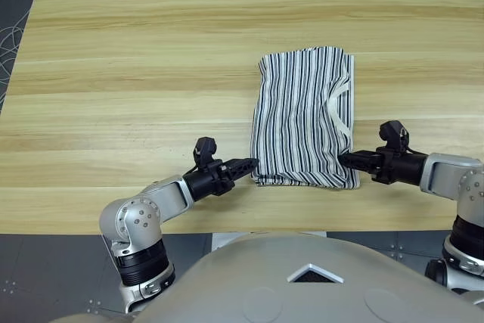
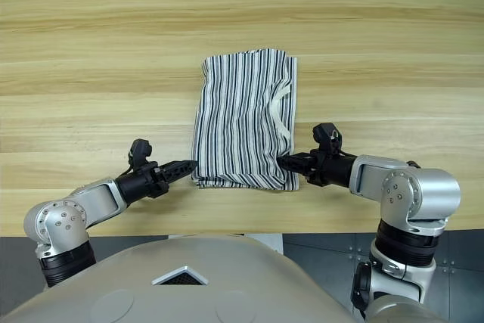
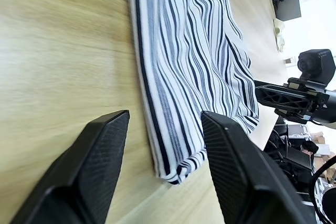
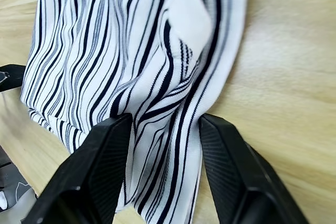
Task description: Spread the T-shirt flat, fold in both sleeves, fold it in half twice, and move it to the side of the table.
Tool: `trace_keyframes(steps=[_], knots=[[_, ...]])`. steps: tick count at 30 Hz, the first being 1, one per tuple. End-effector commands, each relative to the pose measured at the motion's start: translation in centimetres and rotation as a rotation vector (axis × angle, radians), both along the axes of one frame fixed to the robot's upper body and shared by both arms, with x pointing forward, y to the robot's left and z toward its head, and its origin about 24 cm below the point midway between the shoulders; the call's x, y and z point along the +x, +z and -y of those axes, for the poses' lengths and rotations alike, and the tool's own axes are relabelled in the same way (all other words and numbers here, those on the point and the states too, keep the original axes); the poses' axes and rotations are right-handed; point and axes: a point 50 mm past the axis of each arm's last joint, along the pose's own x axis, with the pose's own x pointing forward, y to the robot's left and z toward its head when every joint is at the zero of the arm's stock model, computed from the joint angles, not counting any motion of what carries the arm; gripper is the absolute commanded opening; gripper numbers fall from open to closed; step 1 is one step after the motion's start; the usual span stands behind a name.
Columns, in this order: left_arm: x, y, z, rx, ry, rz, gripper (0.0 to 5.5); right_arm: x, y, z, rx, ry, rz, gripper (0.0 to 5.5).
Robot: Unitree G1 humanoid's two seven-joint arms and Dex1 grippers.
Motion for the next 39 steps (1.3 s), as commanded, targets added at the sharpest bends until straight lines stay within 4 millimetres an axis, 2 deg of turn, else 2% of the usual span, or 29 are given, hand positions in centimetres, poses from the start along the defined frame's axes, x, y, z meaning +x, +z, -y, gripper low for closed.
trace_keyframes(steps=[1, 6, 10, 15, 18, 22, 25, 27, 32, 34, 39], knots=[[-0.6, -1.1, 0.0, 0.059, -0.026, -0.08, 2.55, -1.3, -1.3, -0.4, 0.003, -0.011, -0.095, 2.31], [-1.2, -1.3, 0.4, 0.061, -0.05, -0.09, 2.55, -1.9, -1.6, -0.2, -0.014, -0.018, -0.121, 2.31], [-1.4, -1.4, 0.4, 0.069, -0.047, -0.084, 2.55, -1.3, -1.4, 1.6, -0.082, -0.068, -0.125, 2.31], [-1.4, -1.5, 0.6, 0.068, -0.038, -0.075, 2.55, -1.2, -1.5, 2.1, -0.097, -0.094, -0.134, 2.31], [-1.4, -1.6, 0.5, 0.073, -0.034, -0.071, 2.55, -0.6, 0.3, 3.3, -0.113, -0.053, -0.066, 2.31], [-1.4, -1.7, 0.8, 0.068, -0.02, -0.064, 2.59, 0.3, 1.5, 4.6, -0.147, 0.001, -0.013, 2.96], [-1.5, -1.7, 1.0, 0.064, -0.015, -0.06, 2.59, 0.6, 0.9, 6.4, -0.18, -0.041, -0.049, 3.43], [-1.5, -1.8, 1.0, 0.064, -0.01, -0.056, 2.59, 0.6, 0.6, 7.0, -0.165, -0.06, -0.084, 3.69], [-1.5, -1.8, 1.2, 0.06, 0.001, -0.049, 2.59, 0.3, -0.3, 4.5, -0.048, -0.051, -0.146, 3.8], [-1.5, -1.7, 1.2, 0.061, 0.004, -0.044, 2.59, 0.3, -0.5, 3.3, 0.011, -0.08, -0.139, 4.15], [-1.4, -1.5, 1.0, 0.067, 0.019, -0.027, 2.59, -0.5, -1.2, 1.0, 0.062, -0.07, -0.14, 4.15]])
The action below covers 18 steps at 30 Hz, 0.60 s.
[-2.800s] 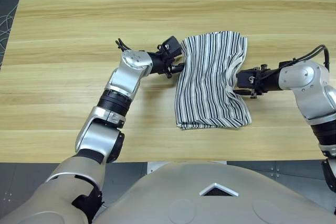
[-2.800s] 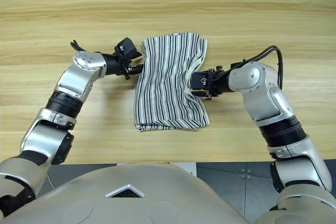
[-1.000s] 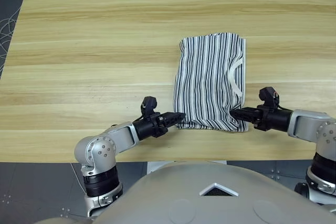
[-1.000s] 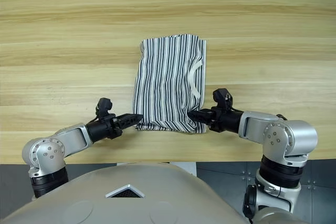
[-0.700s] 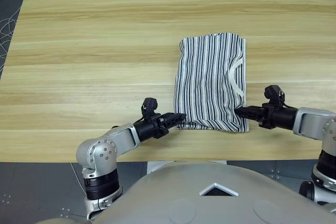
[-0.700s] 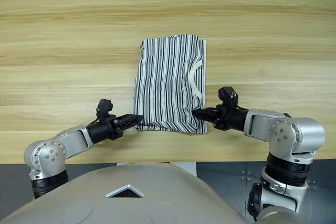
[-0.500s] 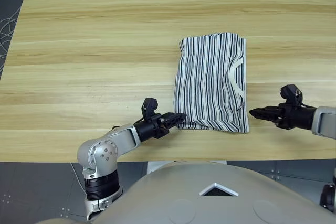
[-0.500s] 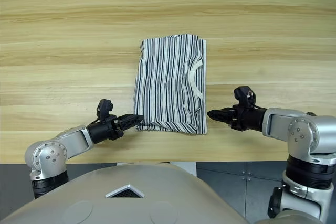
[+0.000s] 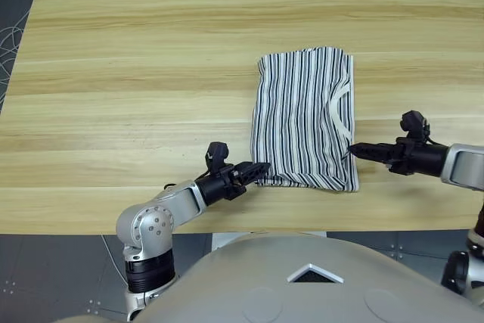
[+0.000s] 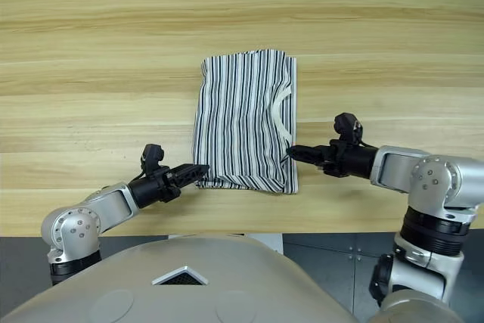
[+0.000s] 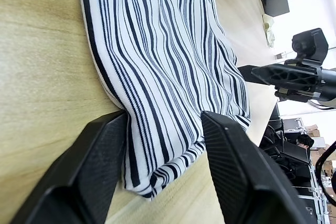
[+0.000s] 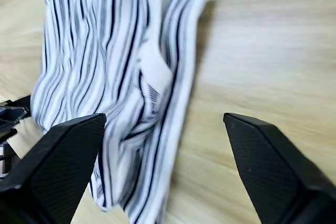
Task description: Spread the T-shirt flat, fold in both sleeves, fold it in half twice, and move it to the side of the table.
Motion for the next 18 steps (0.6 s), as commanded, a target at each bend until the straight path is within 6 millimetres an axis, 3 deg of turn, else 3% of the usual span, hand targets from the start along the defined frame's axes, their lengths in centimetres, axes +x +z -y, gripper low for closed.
trace_keyframes(steps=[1, 7, 13, 18], knots=[[-0.6, -1.0, -0.7, 0.084, 0.025, -0.069, 2.59, -2.3, -2.0, -1.9, 0.015, 0.019, -0.121, 4.15], [-0.5, -0.9, -0.8, 0.086, 0.03, -0.059, 2.59, -3.5, -3.3, -1.8, -0.066, -0.02, -0.192, 4.15], [-0.3, -0.2, -0.3, 0.068, 0.038, -0.029, 2.59, -4.1, -3.7, -1.2, -0.272, -0.065, -0.186, 4.15], [-0.2, 0.1, -0.3, 0.057, 0.047, -0.017, 2.59, -5.0, -3.4, -0.8, -0.298, -0.046, -0.205, 4.15]])
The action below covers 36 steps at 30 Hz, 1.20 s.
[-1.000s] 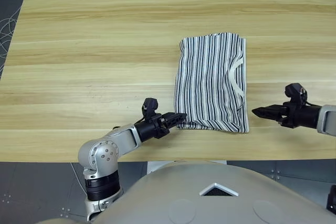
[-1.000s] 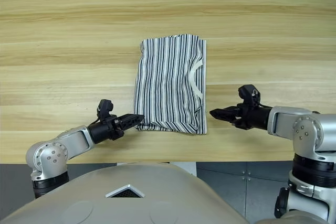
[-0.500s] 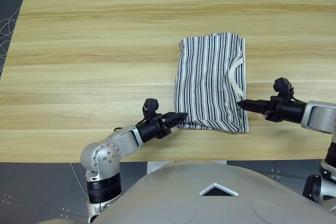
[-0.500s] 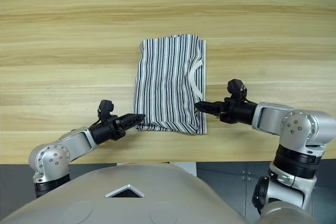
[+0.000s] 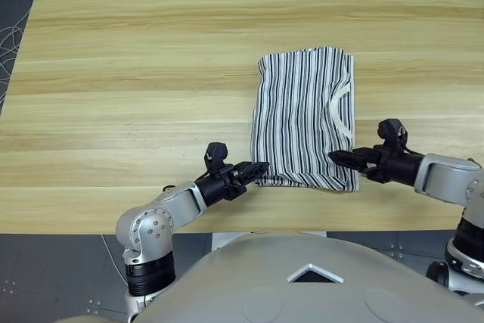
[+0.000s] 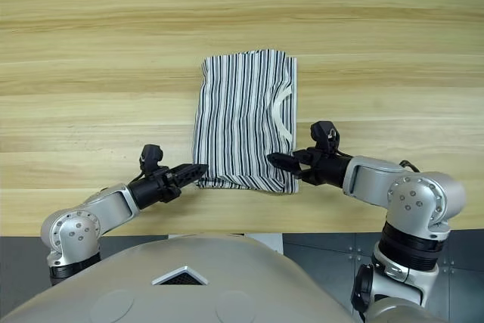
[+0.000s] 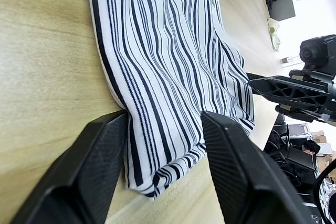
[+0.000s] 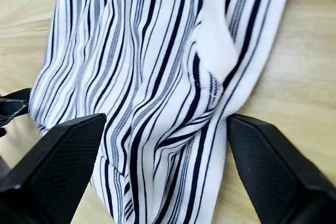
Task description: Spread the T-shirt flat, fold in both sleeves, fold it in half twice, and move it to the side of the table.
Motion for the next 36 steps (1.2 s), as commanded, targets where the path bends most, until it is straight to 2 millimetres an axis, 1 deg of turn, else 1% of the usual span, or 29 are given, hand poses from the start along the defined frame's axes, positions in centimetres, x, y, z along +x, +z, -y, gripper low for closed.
trace_keyframes(steps=[1, 3, 8, 11, 14, 16, 18, 20, 23, 28, 31, 32, 36], knots=[[-0.1, -0.3, -0.3, 0.039, 0.02, -0.025, 2.59, -3.5, -3.1, 2.5, -0.221, -0.072, -0.258, 4.15], [-0.1, -0.2, -0.2, 0.036, 0.02, -0.022, 2.59, -3.5, -3.0, 2.9, -0.221, -0.072, -0.263, 4.15], [0.1, -0.1, 0.1, 0.028, 0.024, -0.014, 2.59, -3.8, -2.5, 4.6, -0.253, -0.072, -0.298, 4.15], [0.1, -0.1, 0.3, 0.025, 0.029, -0.012, 2.59, -4.4, -2.4, 4.9, -0.227, -0.047, -0.337, 4.15], [0.1, -0.1, 0.5, 0.022, 0.03, -0.009, 2.59, -5.6, -2.5, 4.0, -0.129, -0.007, -0.382, 4.15], [0.1, 0.0, 0.6, 0.017, 0.031, -0.007, 2.59, -6.1, -2.8, 2.7, -0.029, 0.001, -0.395, 4.15], [0.0, 0.0, 0.6, 0.013, 0.03, -0.005, 2.59, -5.9, -3.2, 1.7, 0.041, -0.029, -0.389, 4.15], [-0.2, 0.1, 0.4, 0.01, 0.029, -0.002, 2.59, -5.1, -3.6, 0.9, 0.112, -0.095, -0.359, 4.15], [-0.8, 0.2, -0.1, 0.005, 0.029, 0.002, 2.59, -4.3, -3.8, -0.6, 0.187, -0.126, -0.338, 4.15], [-1.0, 0.4, -0.9, -0.007, 0.009, 0.01, 2.59, -4.0, -4.6, -2.7, 0.189, -0.159, -0.353, 4.15], [-1.1, 0.3, -1.2, -0.004, 0.02, 0.004, 2.59, -4.6, -5.0, -3.0, 0.152, -0.167, -0.375, 4.15], [-1.1, 0.3, -1.3, -0.002, 0.03, 0.001, 2.34, -4.7, -5.0, -2.9, 0.141, -0.174, -0.376, 4.17], [-0.9, 0.2, -1.2, -0.017, 0.058, 0.006, 1.68, -4.8, -5.1, -2.7, 0.098, -0.194, -0.377, 4.17]])
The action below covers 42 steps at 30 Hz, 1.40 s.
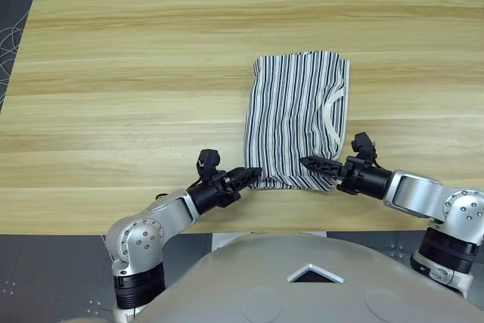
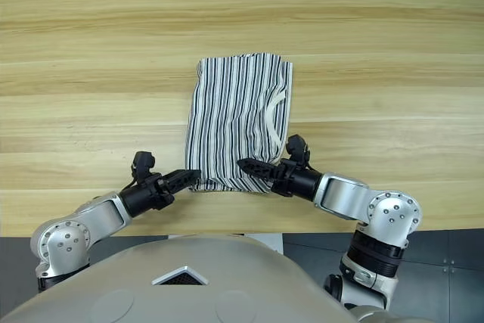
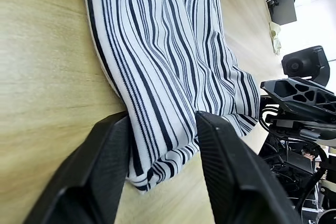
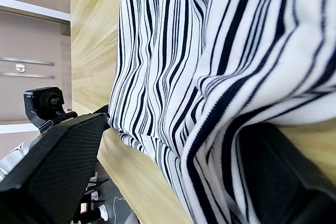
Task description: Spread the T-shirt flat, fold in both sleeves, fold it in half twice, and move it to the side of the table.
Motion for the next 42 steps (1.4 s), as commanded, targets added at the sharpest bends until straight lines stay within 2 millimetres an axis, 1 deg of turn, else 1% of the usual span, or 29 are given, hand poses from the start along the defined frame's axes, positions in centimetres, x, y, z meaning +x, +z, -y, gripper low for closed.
trace_keyframes(steps=[1, 6, 10, 14, 15, 19, 20, 24, 30, 34, 36, 42], knots=[[0.3, 0.1, 0.1, -0.016, 0.027, 0.009, 1.5, -3.0, -3.6, 1.4, -0.28, -0.007, -0.254, 4.17], [0.1, -0.2, 0.5, -0.04, 0.031, -0.015, 0.7, -2.9, -3.5, 1.4, -0.303, -0.012, -0.25, 3.07], [0.0, -0.3, 0.7, -0.049, 0.031, -0.024, 0.2, -2.9, -3.5, 1.4, -0.312, -0.006, -0.25, 2.31], [0.0, -0.3, 0.7, -0.045, 0.036, -0.027, 0.11, -2.8, -3.5, 1.4, -0.316, -0.008, -0.248, 1.42], [0.0, -0.3, 0.7, -0.044, 0.037, -0.028, 0.11, -2.8, -3.5, 1.4, -0.318, -0.009, -0.249, 1.05], [0.0, -0.3, 0.6, -0.04, 0.042, -0.028, 0.11, -2.8, -3.6, 1.4, -0.325, -0.014, -0.252, 0.19], [0.0, -0.3, 0.6, -0.04, 0.042, -0.027, 0.11, -2.9, -3.6, 1.4, -0.331, -0.014, -0.255, 0.12], [0.3, -0.2, 0.4, -0.039, 0.049, -0.02, 0.11, -3.1, -3.7, 1.6, -0.353, -0.018, -0.266, 0.11], [1.5, -0.5, -1.0, 0.019, 0.114, -0.02, 0.11, -2.8, -4.2, 1.2, -0.365, -0.098, -0.279, 0.11], [2.7, -0.1, -2.4, 0.053, 0.148, 0.005, 0.11, -1.4, -4.3, -0.6, -0.333, -0.128, -0.26, 0.11], [3.0, 0.1, -2.7, 0.058, 0.151, 0.01, 0.11, -0.8, -4.3, -1.1, -0.329, -0.139, -0.251, 0.11], [3.1, 0.4, -2.9, 0.058, 0.128, 0.013, 0.11, 0.6, -4.4, -2.4, -0.314, -0.169, -0.235, 0.11]])
